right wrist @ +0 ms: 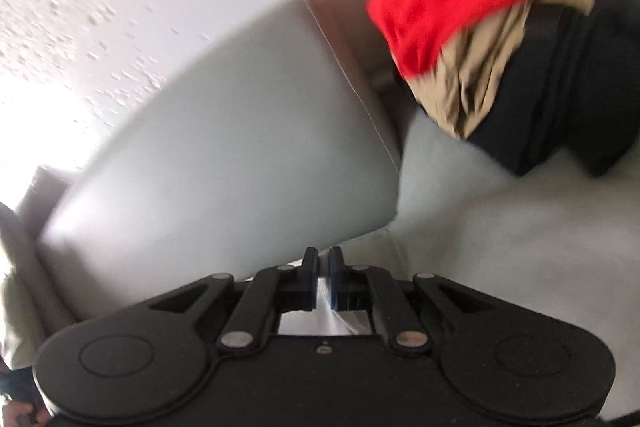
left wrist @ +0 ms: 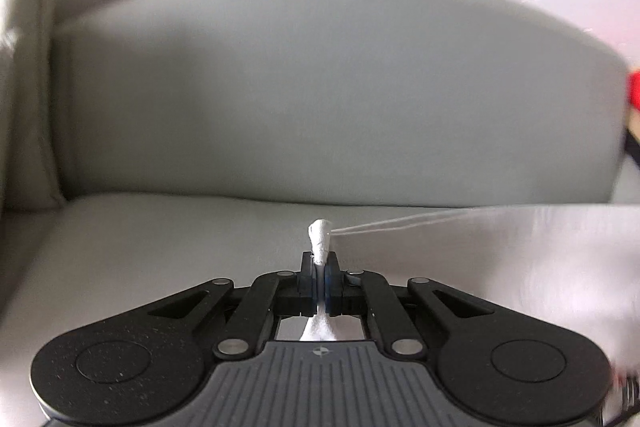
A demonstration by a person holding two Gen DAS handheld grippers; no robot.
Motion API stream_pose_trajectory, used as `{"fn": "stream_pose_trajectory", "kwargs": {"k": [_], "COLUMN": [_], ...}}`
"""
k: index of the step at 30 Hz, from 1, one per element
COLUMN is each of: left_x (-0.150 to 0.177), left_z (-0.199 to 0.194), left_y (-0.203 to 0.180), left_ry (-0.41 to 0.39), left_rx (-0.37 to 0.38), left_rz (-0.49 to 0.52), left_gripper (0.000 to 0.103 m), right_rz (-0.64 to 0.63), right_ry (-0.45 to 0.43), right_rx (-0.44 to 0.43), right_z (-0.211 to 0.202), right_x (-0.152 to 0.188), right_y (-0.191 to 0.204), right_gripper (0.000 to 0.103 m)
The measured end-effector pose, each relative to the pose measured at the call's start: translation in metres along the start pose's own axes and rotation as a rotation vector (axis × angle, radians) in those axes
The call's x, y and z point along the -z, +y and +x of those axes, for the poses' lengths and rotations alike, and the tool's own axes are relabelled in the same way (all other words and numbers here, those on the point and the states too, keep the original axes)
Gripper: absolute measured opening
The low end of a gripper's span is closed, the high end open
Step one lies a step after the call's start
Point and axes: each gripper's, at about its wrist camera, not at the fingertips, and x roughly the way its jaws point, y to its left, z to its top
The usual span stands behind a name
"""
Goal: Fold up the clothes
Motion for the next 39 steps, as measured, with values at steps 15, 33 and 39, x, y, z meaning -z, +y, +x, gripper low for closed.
{"fn": "stream_pose_trajectory", "kwargs": {"k": [15,33,39], "left_x": [0.115,0.208,0.223], "left_z": [-0.18,-0.184,-0.177], "left_y": [-0.016,0.019,0.022], "left_ry": [-0.003,-0.035,-0.042], "left_rx": [0.054,0.04,0.091], "left_rz": [0.021,-0.312,-0.323], "left_gripper": [0.004,0.054,0.054], "right_rz": [0.0,0.309,0.427], "right_ry": [0.094,0.313,0.385], "right_rx": [0.013,-0.085,0.005], "right_z": [-0.206,-0.111,-0.076], "right_x": [0.053,0.146,0.165], "right_y": [0.012,-0.005,-0.005], "right_gripper": [0.001,0.031,0.03]}}
